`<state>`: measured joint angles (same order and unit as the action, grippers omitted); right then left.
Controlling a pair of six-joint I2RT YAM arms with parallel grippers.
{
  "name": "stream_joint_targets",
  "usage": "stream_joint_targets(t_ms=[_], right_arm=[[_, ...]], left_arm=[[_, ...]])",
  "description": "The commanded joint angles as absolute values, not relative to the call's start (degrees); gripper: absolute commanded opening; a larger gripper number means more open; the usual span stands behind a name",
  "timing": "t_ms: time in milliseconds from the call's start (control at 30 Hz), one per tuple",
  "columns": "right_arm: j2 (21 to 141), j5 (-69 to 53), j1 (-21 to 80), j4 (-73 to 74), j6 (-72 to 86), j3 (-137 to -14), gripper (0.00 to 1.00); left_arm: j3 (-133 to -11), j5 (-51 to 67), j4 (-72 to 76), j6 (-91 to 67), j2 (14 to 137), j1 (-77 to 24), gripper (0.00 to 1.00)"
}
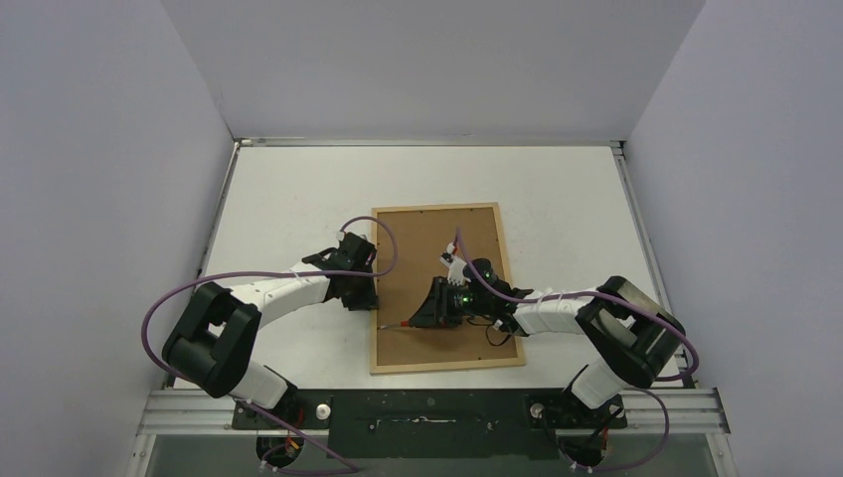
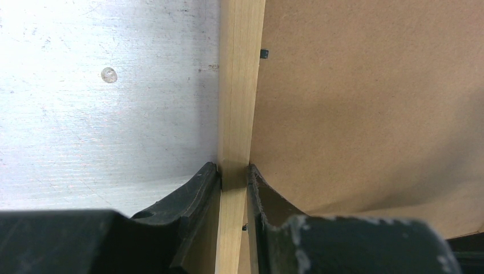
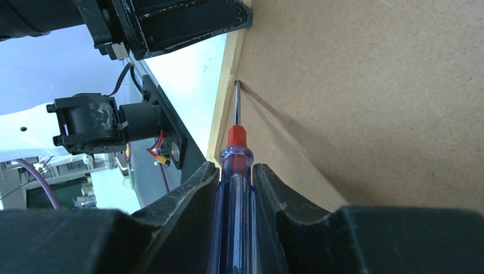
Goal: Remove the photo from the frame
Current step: Release the photo frame item from the photo frame.
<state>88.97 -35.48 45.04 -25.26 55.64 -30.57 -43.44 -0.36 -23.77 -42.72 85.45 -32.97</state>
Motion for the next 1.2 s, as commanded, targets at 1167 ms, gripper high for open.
stream_joint_targets(t_ms=[1167], right_arm=[[91.6,-33.3,46.5,-24.4,57.6,-35.1,0.00]], left_arm=[[-37.1,5.6,-16.7,-50.1,83.5,-34.6,0.00]])
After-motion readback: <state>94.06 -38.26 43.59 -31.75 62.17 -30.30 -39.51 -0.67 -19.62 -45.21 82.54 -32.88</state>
